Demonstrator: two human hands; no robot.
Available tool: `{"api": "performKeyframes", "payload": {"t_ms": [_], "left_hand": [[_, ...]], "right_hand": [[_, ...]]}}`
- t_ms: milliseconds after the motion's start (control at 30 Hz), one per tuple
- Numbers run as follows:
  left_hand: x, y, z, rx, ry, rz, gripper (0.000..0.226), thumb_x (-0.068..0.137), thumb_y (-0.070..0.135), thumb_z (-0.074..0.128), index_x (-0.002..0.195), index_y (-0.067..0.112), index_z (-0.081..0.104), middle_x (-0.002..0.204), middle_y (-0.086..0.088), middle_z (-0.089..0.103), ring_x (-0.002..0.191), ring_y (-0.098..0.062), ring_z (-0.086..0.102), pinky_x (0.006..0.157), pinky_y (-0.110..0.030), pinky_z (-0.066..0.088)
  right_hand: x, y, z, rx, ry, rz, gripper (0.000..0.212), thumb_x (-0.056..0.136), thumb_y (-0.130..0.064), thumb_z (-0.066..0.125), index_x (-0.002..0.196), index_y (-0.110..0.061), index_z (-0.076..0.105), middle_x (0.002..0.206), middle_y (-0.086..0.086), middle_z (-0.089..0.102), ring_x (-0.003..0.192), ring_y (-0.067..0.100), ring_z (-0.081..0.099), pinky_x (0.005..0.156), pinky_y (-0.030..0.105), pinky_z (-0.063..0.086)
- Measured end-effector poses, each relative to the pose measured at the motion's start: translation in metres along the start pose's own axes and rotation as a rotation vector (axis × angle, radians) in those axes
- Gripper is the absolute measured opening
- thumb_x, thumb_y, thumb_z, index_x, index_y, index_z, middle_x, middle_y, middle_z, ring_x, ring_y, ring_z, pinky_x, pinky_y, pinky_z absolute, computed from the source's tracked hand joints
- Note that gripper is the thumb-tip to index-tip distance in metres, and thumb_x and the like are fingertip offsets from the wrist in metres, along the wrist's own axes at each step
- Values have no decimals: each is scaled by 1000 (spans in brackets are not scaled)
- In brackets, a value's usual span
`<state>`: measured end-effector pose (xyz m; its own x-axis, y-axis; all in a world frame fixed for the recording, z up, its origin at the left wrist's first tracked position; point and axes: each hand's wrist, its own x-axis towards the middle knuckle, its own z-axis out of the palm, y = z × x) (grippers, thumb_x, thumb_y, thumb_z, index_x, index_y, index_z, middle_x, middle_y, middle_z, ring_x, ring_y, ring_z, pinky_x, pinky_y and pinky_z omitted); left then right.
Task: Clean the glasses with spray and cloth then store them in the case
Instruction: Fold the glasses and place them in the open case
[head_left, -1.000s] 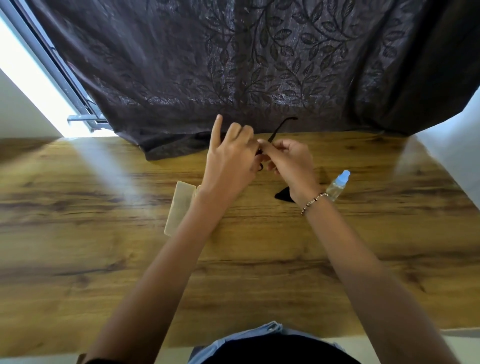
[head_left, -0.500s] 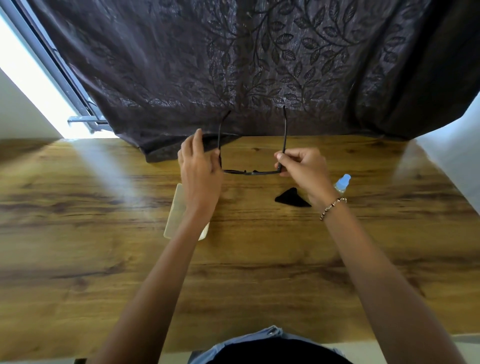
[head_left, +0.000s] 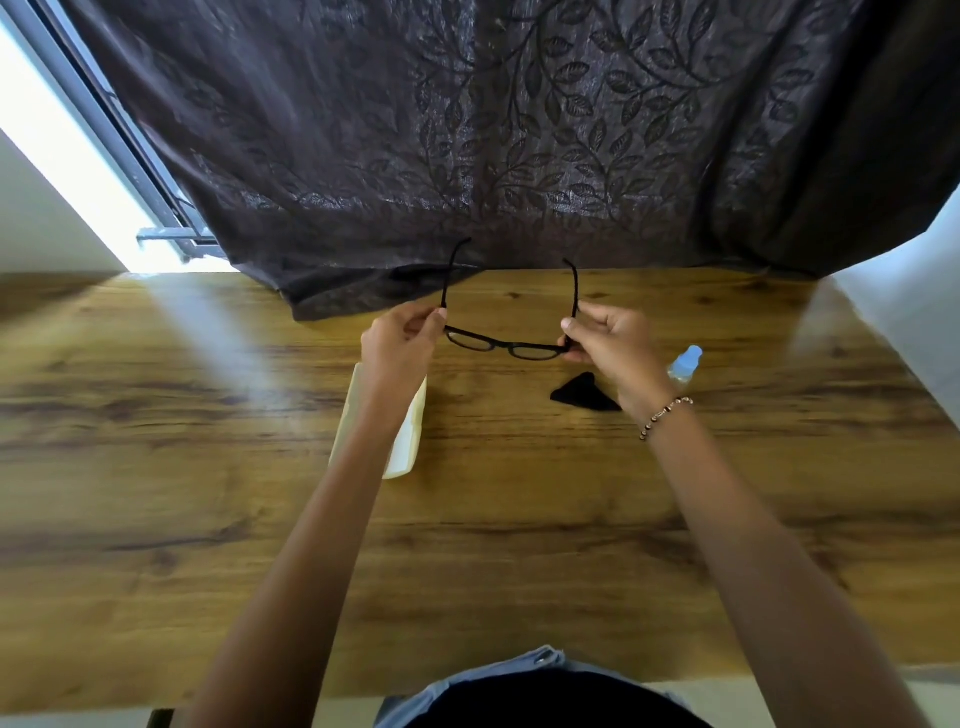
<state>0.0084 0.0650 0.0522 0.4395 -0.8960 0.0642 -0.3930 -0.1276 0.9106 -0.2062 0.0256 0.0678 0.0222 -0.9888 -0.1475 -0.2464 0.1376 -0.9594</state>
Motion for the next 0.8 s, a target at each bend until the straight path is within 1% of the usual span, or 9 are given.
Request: {"api": "performKeyframes", "payload": {"t_ms": [167, 233, 333, 400, 533, 600, 667, 733, 800], "left_hand": [[-2, 2, 6, 9, -53, 5, 26, 90, 27, 63, 111, 12, 69, 99, 1, 71, 92, -10, 65, 80, -19, 50], [-4, 2, 8, 1, -66, 5, 27, 90, 26, 62, 112, 11, 69, 102, 0, 70, 94, -11, 64, 79, -16, 48], [-5, 1, 9, 13, -80, 2, 27, 90, 27, 62, 113, 13, 69, 103, 3, 70, 95, -8, 63, 72, -8, 42], [-5, 0, 9, 22, -85, -5, 27, 90, 27, 62, 113, 14, 69, 103, 3, 70, 95, -8, 63, 71, -7, 41], [-4, -4, 8, 54, -79, 2, 24, 89, 25, 64, 109, 15, 71, 102, 2, 71, 90, -5, 63, 70, -6, 41], [-3, -6, 7, 64, -86, 21, 22, 88, 23, 65, 107, 15, 72, 100, 3, 72, 82, 2, 61, 66, -2, 41], [-3, -7, 5, 81, -105, 42, 21, 88, 21, 65, 107, 15, 72, 100, 3, 72, 80, 4, 61, 66, 0, 41], [-1, -8, 3, 115, -134, 59, 22, 88, 21, 65, 107, 14, 72, 102, 2, 73, 85, 0, 62, 69, -2, 40], [0, -8, 1, 157, -166, 77, 21, 88, 20, 64, 106, 15, 73, 103, 2, 72, 89, -1, 62, 71, -1, 39]], "right_hand": [[3, 8, 0, -225, 15, -41, 29, 90, -14, 62, 119, -12, 64, 80, -7, 70, 75, 8, 69, 77, 32, 59], [2, 9, 1, -300, -7, -43, 23, 90, -17, 63, 112, -17, 69, 81, -10, 69, 76, 6, 69, 77, 32, 59], [1, 9, 2, -413, -37, -62, 15, 88, -22, 65, 102, -24, 72, 84, -15, 66, 77, 5, 66, 70, 25, 57], [0, 9, 3, -491, -65, -78, 13, 88, -25, 65, 99, -27, 73, 89, -14, 66, 76, 2, 63, 63, 17, 50], [0, 7, 3, -577, -125, -97, 14, 89, -27, 65, 100, -27, 73, 96, -12, 70, 71, -5, 56, 55, 12, 36], [-1, 7, 3, -607, -149, -109, 14, 89, -27, 65, 101, -28, 73, 91, -14, 69, 65, -8, 53, 49, 8, 33], [-2, 8, 3, -617, -180, -119, 14, 89, -27, 65, 100, -27, 73, 78, -18, 65, 60, -6, 53, 42, 5, 33], [-2, 9, 3, -617, -190, -130, 14, 88, -26, 66, 100, -26, 73, 79, -16, 65, 63, -5, 53, 45, 5, 34], [-2, 10, 3, -603, -165, -128, 15, 86, -27, 69, 100, -25, 69, 88, -9, 68, 69, -3, 55, 55, 12, 38]]}}
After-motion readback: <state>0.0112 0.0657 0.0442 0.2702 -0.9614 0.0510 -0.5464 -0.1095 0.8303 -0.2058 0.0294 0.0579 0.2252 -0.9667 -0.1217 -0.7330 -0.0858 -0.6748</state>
